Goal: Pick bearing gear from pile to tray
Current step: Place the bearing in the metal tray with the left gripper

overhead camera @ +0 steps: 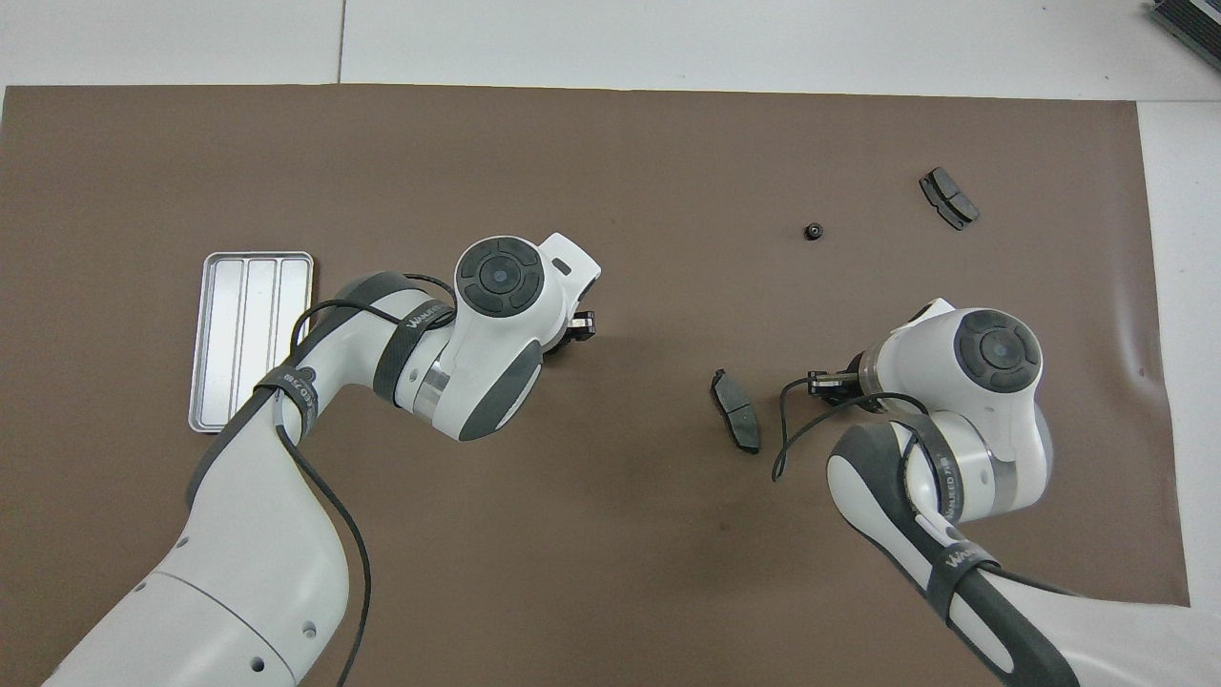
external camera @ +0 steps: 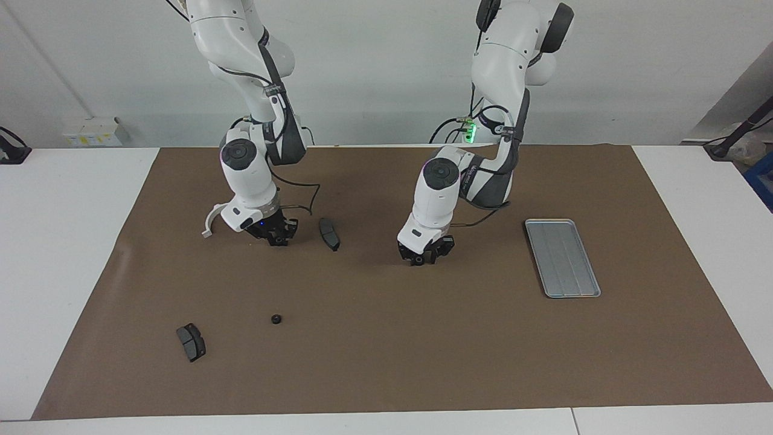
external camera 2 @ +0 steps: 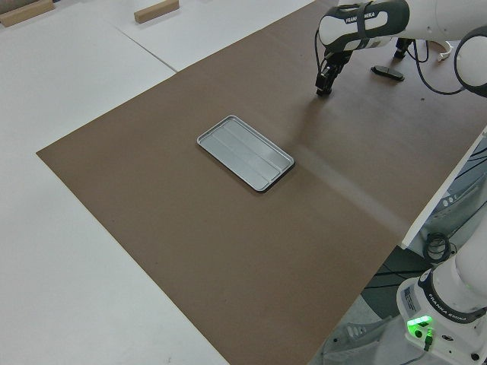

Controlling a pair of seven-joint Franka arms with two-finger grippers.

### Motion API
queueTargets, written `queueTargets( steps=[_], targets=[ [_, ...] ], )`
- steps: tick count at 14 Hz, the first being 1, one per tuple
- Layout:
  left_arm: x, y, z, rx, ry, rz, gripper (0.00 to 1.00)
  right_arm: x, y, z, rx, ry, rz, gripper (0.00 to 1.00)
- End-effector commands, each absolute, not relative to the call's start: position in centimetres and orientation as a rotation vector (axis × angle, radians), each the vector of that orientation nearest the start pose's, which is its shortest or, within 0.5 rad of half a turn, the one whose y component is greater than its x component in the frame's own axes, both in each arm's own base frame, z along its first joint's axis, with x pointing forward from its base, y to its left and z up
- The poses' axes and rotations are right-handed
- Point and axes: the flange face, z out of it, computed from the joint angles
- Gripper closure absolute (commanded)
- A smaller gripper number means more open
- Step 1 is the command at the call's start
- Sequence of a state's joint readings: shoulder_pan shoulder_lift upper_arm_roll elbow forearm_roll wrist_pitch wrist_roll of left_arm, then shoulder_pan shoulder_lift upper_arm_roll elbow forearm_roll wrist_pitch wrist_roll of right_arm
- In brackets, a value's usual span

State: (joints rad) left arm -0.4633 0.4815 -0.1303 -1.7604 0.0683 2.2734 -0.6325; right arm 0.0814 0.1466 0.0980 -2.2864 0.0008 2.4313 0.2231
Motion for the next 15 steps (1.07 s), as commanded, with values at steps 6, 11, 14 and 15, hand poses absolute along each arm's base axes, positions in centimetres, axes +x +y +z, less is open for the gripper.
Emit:
queueTargets(
  steps=[6, 11, 14, 15],
  targets=[
    [54.6, -36.7, 29.6, -3.153, 0.002, -0.069, 0.74, 55.9, 10.1, 32.2, -3.077, 0.081, -0.106, 1.00],
    [55.7, -36.0, 30.9, -3.159, -0.026, -0.088, 0.85, 59.0, 13.9, 34.8, -3.046, 0.272, -0.093, 1.00],
    [60.1, -30.5, 35.0, -3.148, -0.152, -0.120, 0.86, 59.9, 19.3, 35.2, -3.010, 0.412, -0.095, 1.00],
    [61.5, -28.7, 36.4, -3.145, -0.141, -0.121, 0.86, 60.0, 21.4, 35.0, -3.000, 0.443, -0.089, 1.00]
  ],
)
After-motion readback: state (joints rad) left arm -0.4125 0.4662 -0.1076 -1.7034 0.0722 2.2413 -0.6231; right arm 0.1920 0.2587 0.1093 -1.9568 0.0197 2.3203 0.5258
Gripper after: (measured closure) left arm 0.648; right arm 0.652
